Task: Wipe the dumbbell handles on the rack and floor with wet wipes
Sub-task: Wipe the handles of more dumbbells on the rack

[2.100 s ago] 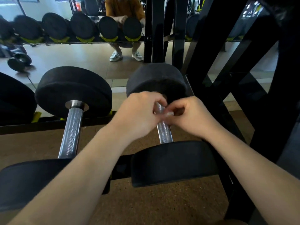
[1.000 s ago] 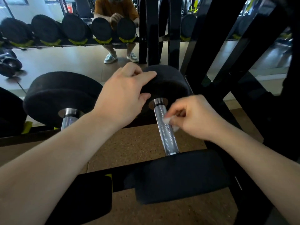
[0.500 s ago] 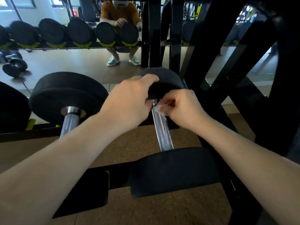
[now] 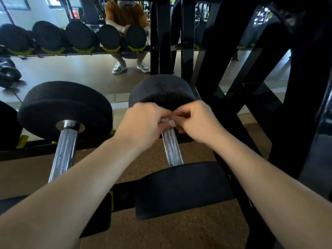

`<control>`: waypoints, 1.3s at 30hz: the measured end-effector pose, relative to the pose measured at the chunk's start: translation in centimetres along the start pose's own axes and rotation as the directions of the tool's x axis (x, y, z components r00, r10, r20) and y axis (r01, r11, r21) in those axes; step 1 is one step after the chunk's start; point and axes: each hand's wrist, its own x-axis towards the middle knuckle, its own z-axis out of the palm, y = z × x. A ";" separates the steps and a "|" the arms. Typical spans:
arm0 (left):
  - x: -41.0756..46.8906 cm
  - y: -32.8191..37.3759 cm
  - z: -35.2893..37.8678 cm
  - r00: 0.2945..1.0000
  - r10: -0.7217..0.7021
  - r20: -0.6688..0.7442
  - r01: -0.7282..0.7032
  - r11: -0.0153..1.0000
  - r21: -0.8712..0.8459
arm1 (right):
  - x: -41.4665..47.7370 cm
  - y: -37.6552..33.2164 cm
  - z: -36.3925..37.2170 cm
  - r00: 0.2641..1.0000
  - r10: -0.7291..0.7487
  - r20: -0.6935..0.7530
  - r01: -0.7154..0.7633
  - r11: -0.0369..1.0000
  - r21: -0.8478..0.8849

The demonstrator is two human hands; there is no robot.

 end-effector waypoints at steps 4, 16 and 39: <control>1.5 0.4 0.2 0.993 0.094 0.068 -0.108 0.968 0.227 | -3.7 -0.9 -2.2 0.995 -0.041 0.091 0.041 0.999 0.003; 3.1 2.5 -0.1 0.985 0.047 0.165 -0.109 0.914 0.390 | -10.8 0.1 -2.7 0.971 -0.230 -0.073 0.231 0.973 0.017; 3.4 2.6 2.6 0.977 0.191 0.099 -0.215 0.864 0.456 | -4.6 2.1 -1.4 0.974 0.185 0.127 -0.223 0.859 0.461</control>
